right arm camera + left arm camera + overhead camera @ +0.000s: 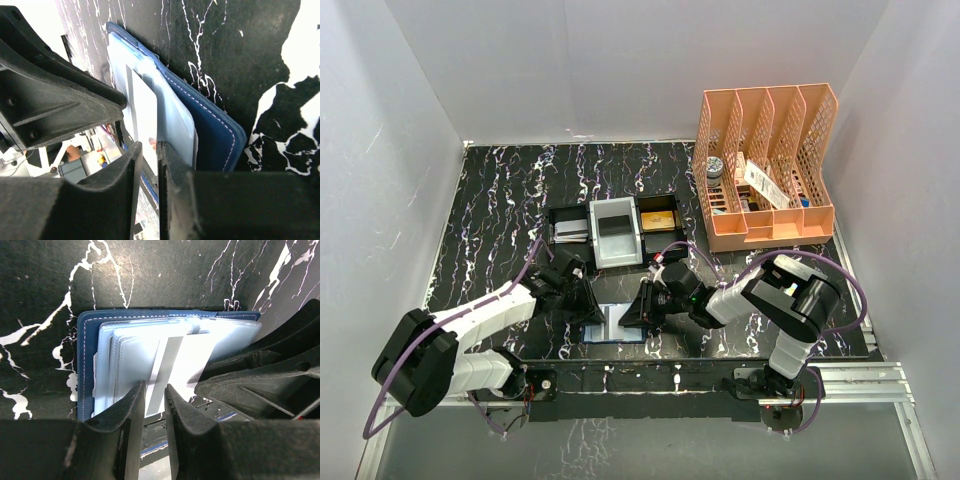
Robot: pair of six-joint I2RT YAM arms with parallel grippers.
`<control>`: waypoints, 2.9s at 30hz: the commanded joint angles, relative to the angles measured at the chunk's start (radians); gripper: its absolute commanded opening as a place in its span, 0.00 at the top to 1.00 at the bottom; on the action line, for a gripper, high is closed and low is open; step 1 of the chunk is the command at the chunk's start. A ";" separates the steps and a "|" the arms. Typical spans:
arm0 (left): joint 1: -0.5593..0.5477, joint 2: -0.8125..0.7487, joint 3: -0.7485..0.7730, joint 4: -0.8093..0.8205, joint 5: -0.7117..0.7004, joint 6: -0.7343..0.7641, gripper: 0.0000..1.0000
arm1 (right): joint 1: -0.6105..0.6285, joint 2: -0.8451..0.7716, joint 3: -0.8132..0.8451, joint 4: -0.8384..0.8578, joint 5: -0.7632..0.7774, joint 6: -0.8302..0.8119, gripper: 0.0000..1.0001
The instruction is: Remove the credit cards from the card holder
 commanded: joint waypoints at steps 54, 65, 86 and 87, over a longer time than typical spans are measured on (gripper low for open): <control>-0.007 -0.066 0.014 -0.091 -0.072 0.015 0.80 | 0.062 -0.376 0.054 -0.421 0.383 -0.132 1.00; -0.007 -0.169 0.240 -0.241 -0.184 0.122 0.52 | 0.054 -0.508 0.309 -0.701 0.766 -0.467 1.00; 0.006 -0.232 0.366 -0.476 -0.569 0.279 0.01 | -0.021 0.144 1.015 -0.969 0.944 -0.780 1.00; 0.010 -0.215 0.372 -0.474 -0.570 0.295 0.01 | -0.026 0.160 1.029 -0.981 0.959 -0.778 1.00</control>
